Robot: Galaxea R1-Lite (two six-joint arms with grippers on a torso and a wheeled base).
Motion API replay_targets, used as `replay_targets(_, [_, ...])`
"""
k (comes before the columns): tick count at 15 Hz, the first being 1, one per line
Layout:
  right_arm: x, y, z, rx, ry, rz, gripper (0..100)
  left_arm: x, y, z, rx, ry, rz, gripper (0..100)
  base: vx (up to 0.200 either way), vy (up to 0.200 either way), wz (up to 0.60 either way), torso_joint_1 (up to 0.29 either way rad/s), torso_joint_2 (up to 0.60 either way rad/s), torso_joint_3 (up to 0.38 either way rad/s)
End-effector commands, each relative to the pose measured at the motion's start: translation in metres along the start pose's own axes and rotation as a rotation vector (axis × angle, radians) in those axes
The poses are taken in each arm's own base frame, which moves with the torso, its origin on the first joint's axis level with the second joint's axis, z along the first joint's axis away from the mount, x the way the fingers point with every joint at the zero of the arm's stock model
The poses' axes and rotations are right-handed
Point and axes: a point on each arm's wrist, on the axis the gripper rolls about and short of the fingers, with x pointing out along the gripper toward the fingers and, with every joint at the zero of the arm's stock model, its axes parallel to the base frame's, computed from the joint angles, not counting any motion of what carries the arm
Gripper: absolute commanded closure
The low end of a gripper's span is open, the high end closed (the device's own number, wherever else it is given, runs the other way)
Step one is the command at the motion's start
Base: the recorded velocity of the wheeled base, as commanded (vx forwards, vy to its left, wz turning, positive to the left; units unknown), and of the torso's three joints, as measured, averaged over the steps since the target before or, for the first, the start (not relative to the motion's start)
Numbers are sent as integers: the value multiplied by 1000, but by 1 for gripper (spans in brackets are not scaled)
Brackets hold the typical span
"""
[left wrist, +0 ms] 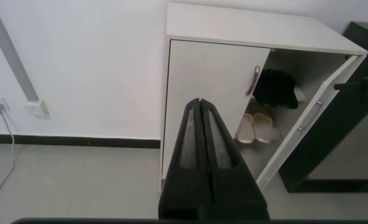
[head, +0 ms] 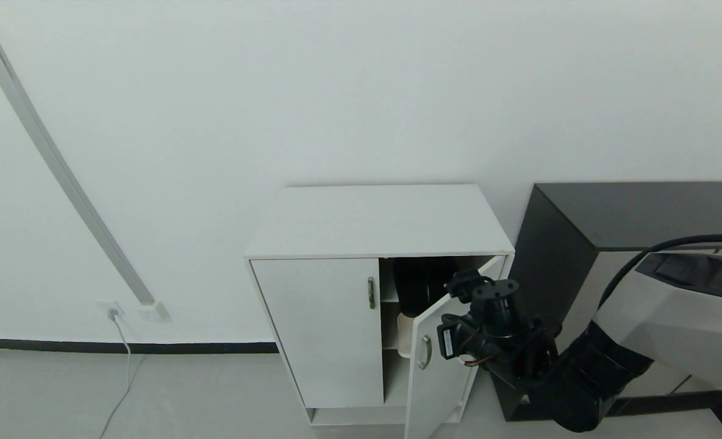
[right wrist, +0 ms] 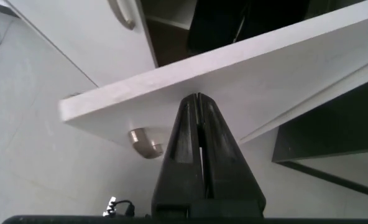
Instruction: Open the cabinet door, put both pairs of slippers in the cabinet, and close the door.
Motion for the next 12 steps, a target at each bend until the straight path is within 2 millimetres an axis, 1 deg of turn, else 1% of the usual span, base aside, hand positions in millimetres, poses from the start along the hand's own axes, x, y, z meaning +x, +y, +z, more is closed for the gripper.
replay_targets(1, [13,-2,-3,0,0,-9,100,0,0,0,0,1,-1,100,0,0,0,0,0,0])
replay_targets(2, [20,-4,-3,4,-5,-20,100,0,0,0,0,1,-1,100,0,0,0,0,0,0])
replay_targets(4, [27,-7,-3,9,-9,-29,100,0,0,0,0,1,-1,100,0,0,0,0,0,0])
replay_targets(5, [32,-7,0,13,-24,-32,100,0,0,0,0,1,-1,100,0,0,0,0,0,0])
replay_targets(7, [35,-8,5,12,-39,-33,100,0,0,0,0,2,0,100,0,0,0,0,0,0])
replay_targets(12, [48,-3,9,-12,-56,-32,100,0,0,0,0,1,-1,100,0,0,0,0,0,0])
